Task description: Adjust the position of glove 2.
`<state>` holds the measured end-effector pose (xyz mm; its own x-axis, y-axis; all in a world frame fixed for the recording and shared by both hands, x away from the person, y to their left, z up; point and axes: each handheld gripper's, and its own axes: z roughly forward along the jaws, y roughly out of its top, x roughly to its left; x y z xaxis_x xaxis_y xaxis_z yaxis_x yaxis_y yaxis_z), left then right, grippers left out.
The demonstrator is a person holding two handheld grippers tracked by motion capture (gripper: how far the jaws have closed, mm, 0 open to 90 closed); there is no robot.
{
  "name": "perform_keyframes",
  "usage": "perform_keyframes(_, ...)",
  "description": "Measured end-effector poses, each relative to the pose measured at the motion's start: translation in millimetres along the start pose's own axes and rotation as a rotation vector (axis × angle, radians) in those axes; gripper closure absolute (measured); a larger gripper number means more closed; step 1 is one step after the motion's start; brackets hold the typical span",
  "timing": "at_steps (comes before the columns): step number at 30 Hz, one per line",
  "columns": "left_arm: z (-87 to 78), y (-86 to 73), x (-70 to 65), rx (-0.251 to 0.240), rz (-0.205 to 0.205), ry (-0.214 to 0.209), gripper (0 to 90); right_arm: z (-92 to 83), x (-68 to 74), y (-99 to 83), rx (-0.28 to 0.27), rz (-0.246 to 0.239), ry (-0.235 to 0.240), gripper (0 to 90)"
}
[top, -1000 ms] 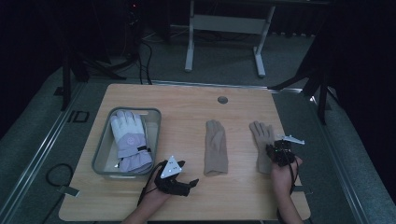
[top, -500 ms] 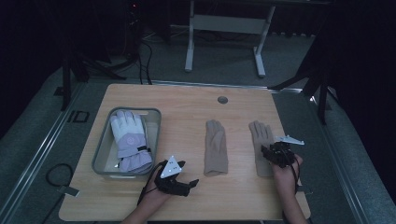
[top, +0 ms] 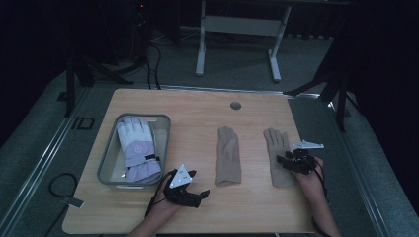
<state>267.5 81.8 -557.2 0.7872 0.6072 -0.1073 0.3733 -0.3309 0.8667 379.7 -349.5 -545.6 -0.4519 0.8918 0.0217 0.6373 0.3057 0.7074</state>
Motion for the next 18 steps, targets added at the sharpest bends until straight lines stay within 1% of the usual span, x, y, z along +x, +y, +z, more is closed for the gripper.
perform_keyframes(2, -0.1, -0.1, 0.1, -0.001, -0.001, 0.001, 13.8, 0.5, -2.0, -2.5, -0.016, 0.017, 0.011, 53.6)
perform_keyframes(3, -0.2, -0.1, 0.2, -0.002, -0.003, 0.002, 13.8, 0.9, -1.5, -3.9, -0.024, 0.018, 0.01, 57.2)
perform_keyframes(4, -0.1, -0.1, 0.2, -0.002, -0.004, 0.003, 13.8, 0.9, -0.7, -5.2, -0.033, 0.007, 0.001, 62.2)
perform_keyframes(5, -0.1, -0.1, 0.3, -0.002, -0.005, 0.003, 13.8, 0.6, -0.3, -6.1, -0.037, 0.008, -0.005, 67.7)
perform_keyframes(6, -0.1, -0.1, 0.2, -0.002, -0.004, 0.003, 13.8, -0.1, -0.3, -6.4, -0.039, 0.021, -0.01, 75.7)
perform_keyframes(7, 0.0, -0.1, 0.1, -0.002, -0.004, 0.004, 13.8, -0.8, 0.5, -6.7, -0.039, 0.033, -0.021, 78.1)
perform_keyframes(9, -0.1, 0.0, 0.0, -0.001, -0.003, 0.006, 13.8, -1.0, 2.8, -7.2, -0.042, 0.05, -0.035, 80.7)
perform_keyframes(11, 0.1, 0.0, 0.1, -0.001, -0.006, 0.007, 13.8, -1.6, 3.3, -6.4, -0.044, 0.104, -0.034, 81.8)
perform_keyframes(12, 0.1, 0.0, 0.2, -0.002, -0.006, 0.007, 13.8, -2.0, 4.8, -5.7, -0.045, 0.116, -0.044, 82.2)
perform_keyframes(14, 0.0, 0.0, 0.2, -0.002, -0.007, 0.007, 13.8, -4.1, 9.2, -2.5, -0.044, 0.129, -0.067, 82.9)
perform_keyframes(15, 0.0, 0.0, 0.2, -0.002, -0.007, 0.007, 13.8, -5.6, 11.5, 0.0, -0.045, 0.132, -0.069, 83.1)
perform_keyframes(18, -0.2, 0.0, 0.0, -0.002, -0.004, 0.008, 13.8, -12.6, 17.9, 8.2, -0.076, 0.155, -0.08, 83.2)
